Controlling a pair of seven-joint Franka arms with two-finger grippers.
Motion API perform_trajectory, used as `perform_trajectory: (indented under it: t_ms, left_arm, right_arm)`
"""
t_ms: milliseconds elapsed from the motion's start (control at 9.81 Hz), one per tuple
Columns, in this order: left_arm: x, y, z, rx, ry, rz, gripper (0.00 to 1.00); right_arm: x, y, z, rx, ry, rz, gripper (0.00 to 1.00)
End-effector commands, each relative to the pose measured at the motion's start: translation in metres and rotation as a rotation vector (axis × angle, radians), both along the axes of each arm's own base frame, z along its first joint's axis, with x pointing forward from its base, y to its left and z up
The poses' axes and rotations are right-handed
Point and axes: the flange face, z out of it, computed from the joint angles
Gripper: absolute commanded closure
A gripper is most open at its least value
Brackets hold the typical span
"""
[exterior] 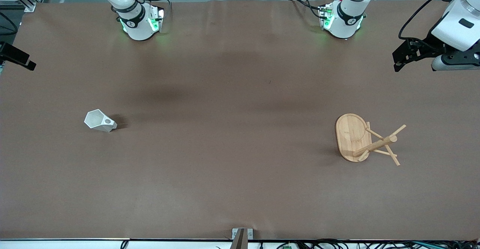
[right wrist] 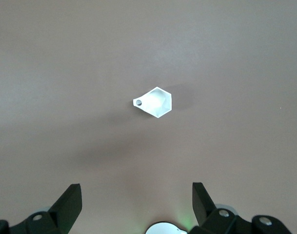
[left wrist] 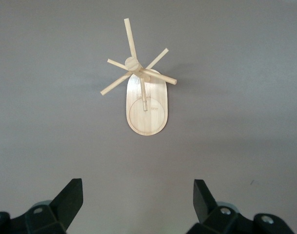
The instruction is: Hang cup on rack
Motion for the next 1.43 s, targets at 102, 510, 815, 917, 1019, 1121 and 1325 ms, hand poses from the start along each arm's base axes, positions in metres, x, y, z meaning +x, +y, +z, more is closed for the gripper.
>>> perform_trajectory:
  t_ms: [102, 510, 815, 917, 1019, 1121, 1325]
  left_arm:
    - [0.009, 0.001, -0.016, 0.005, 0.037, -0.017, 0.00]
    - [0.008, 0.001, -0.017, 0.004, 0.044, -0.015, 0.00]
    - [0.008, 0.001, -0.017, 0.005, 0.046, -0.015, 0.00]
    - [0.008, 0.001, -0.018, 0.005, 0.049, -0.015, 0.00]
    - [0.008, 0.001, -0.018, 0.005, 0.049, -0.015, 0.00]
    - [0.008, 0.001, -0.018, 0.005, 0.049, -0.015, 0.00]
    - [0.008, 0.001, -0.018, 0.005, 0.049, -0.015, 0.00]
  right_arm:
    - [0.005, -0.014, -0.076, -0.007, 0.037, -0.015, 0.00]
    - [0.001, -0.034, -0.225, -0.018, -0.034, -0.051, 0.00]
    - [-0.005, -0.054, -0.324, -0.038, -0.081, -0.035, 0.00]
    - [-0.009, -0.053, -0.348, -0.038, -0.072, -0.034, 0.00]
    - [-0.009, -0.057, -0.368, -0.042, -0.064, -0.038, 0.00]
    - [-0.011, -0.062, -0.380, -0.041, -0.047, -0.048, 0.00]
    - [-0.009, -0.067, -0.405, -0.050, -0.056, -0.052, 0.01]
